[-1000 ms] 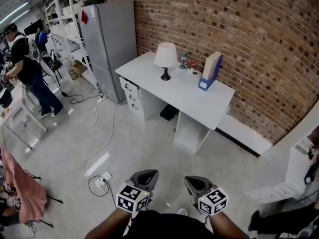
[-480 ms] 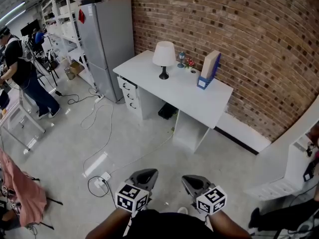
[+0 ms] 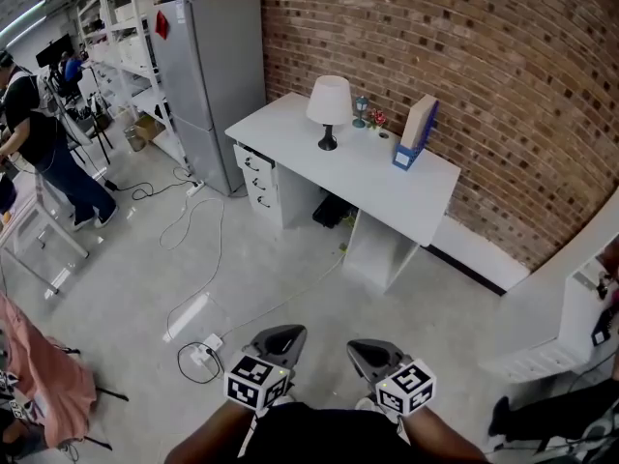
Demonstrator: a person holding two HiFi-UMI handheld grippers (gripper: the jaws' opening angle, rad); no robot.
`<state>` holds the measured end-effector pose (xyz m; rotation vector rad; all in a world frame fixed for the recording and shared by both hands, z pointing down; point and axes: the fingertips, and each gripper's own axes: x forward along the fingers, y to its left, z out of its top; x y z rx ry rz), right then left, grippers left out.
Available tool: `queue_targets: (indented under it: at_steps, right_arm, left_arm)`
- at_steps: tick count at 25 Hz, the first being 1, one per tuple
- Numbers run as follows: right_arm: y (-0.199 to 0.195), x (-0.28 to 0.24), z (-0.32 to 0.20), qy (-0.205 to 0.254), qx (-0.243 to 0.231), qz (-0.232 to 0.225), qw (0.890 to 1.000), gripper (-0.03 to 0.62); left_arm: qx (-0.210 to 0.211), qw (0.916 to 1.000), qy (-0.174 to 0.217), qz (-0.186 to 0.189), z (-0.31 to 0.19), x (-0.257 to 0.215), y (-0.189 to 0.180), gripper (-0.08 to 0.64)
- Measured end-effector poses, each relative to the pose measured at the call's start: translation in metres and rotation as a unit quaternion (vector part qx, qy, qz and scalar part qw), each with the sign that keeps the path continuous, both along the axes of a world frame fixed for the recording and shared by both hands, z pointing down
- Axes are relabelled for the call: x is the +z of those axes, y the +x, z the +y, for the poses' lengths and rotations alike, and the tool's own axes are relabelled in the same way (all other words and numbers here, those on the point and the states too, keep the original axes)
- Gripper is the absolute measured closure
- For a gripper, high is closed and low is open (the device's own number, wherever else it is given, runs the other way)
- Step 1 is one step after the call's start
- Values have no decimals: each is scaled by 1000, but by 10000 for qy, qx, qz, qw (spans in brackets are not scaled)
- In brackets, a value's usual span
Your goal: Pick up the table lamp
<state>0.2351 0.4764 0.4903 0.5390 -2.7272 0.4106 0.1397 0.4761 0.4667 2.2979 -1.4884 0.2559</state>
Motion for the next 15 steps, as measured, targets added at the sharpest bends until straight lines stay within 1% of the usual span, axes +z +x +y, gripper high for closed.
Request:
queue_targets:
  at_steps: [8, 11, 15]
  right_arm:
    - [-54, 14, 23, -122, 126, 23, 9998, 588]
    - [-69, 20, 27, -235, 173, 56, 9996, 588]
    - [-83, 14, 27, -204, 192, 54, 9996, 588]
  left_arm:
    - [160, 9998, -65, -28, 23, 8, -55, 555]
    - [114, 9998, -149, -68, 28, 15, -75, 555]
    - [119, 9995, -264, 82, 35, 21, -89, 555]
